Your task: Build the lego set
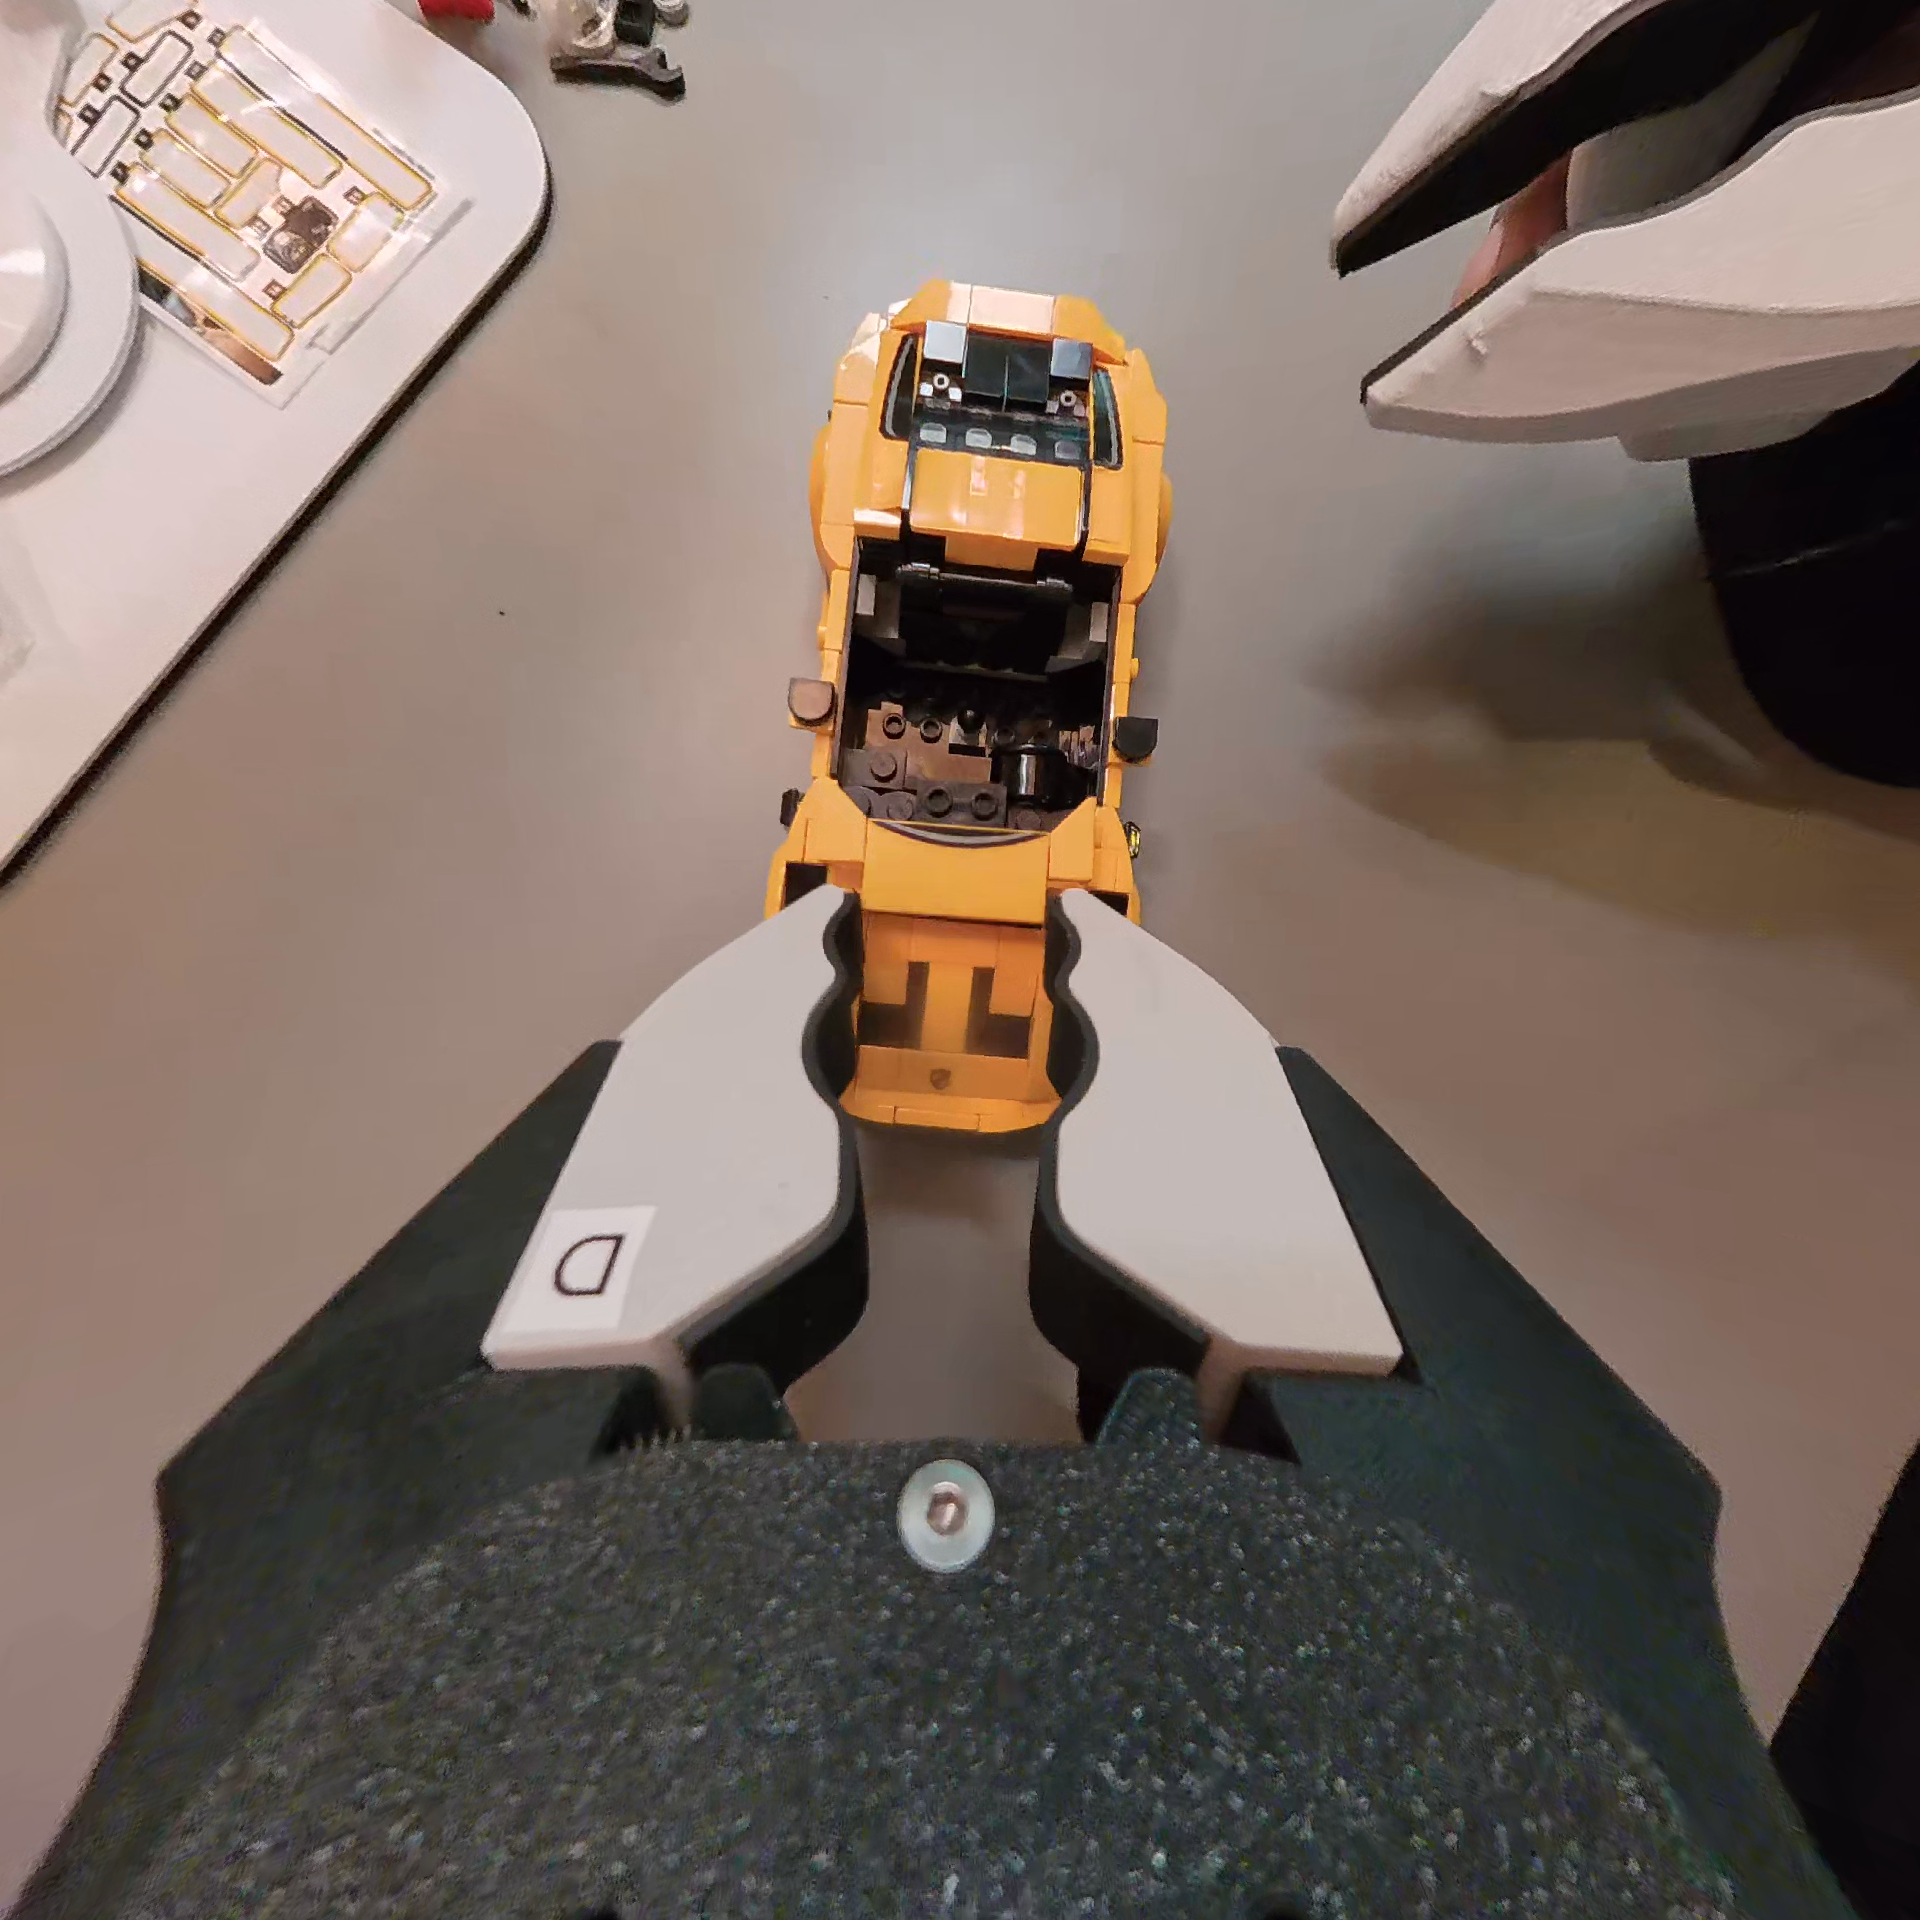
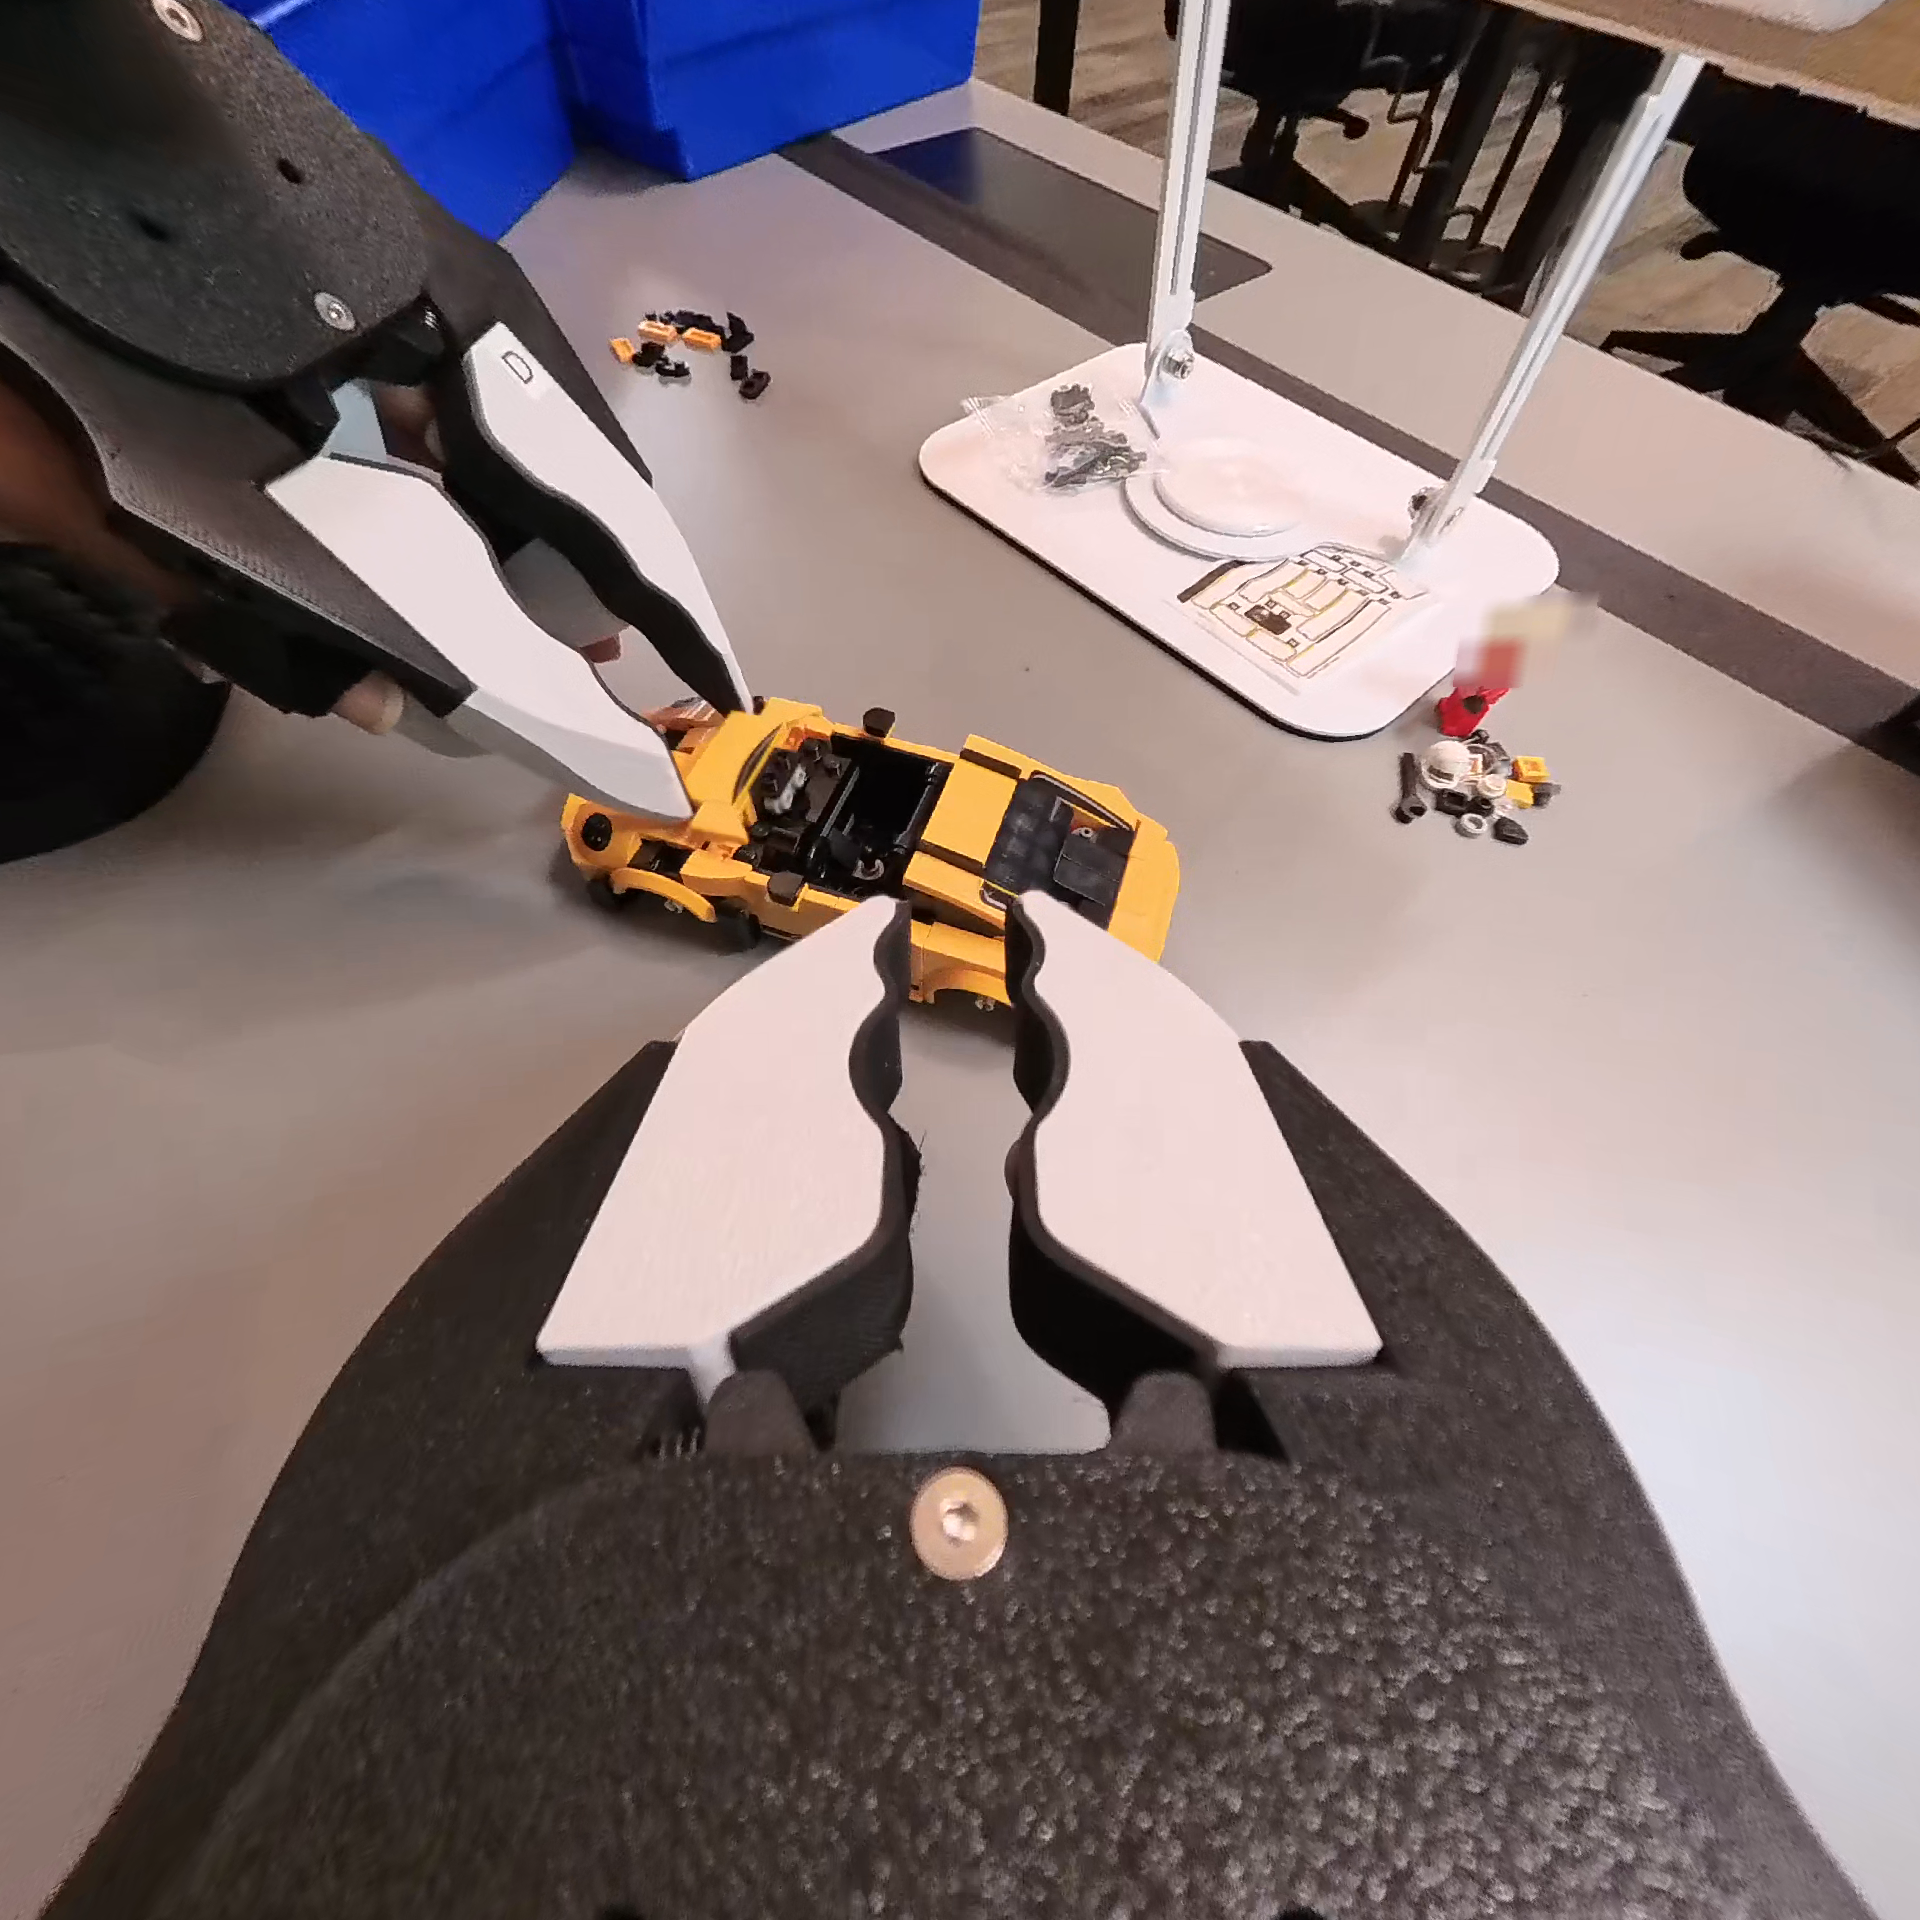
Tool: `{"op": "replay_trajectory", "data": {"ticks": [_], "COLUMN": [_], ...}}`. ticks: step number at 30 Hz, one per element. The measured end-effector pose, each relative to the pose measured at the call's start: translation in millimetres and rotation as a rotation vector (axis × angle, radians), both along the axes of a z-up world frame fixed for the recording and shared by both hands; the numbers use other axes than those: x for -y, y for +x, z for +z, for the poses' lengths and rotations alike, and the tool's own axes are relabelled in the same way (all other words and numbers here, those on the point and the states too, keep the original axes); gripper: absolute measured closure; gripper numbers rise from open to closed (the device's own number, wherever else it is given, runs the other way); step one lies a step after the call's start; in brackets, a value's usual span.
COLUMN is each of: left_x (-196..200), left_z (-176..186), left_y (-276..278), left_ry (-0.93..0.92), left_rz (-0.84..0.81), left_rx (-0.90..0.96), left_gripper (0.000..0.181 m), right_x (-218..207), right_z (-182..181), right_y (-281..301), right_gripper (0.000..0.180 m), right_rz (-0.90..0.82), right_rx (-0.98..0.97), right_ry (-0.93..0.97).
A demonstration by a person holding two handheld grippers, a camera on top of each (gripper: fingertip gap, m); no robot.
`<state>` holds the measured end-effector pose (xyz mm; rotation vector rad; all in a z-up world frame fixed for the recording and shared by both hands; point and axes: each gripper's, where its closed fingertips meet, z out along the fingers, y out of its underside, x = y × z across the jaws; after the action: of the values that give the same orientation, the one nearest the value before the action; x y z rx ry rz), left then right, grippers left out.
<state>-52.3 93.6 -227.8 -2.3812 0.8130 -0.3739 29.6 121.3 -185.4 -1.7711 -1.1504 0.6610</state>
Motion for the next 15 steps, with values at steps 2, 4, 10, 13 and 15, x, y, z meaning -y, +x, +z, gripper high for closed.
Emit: {"op": "replay_trajectory", "data": {"ticks": [2, 4, 10, 13, 15], "left_x": [1, 2, 2, -2, -4], "left_z": [1, 2, 15, 19, 14], "left_y": [2, 2, -2, -1, -1], "left_ry": [-0.003, -0.001, 0.036, 0.047, 0.03], "left_rz": [-0.007, -0.015, -0.046, -0.055, -0.065], "left_rx": [0.016, 0.021, 0.058, 0.101, 0.101], "left_gripper": [0.145, 0.144, 0.15, 0.157, 0.16], "right_x": [0, 0, 0, 2, 3], "right_z": [-1, -1, -1, -2, -3], "right_y": [0, 0, 0, -2, -2], "right_gripper": [0.163, 0.163, 0.163, 0.163, 0.163], "right_rz": [0.002, 0.003, 0.003, 0.011, 0.015], "right_rx": [0.004, 0.005, -0.001, 0.006, 0.011], "right_ry": [0.002, -0.001, -0.004, -0.006, -0.004]}}
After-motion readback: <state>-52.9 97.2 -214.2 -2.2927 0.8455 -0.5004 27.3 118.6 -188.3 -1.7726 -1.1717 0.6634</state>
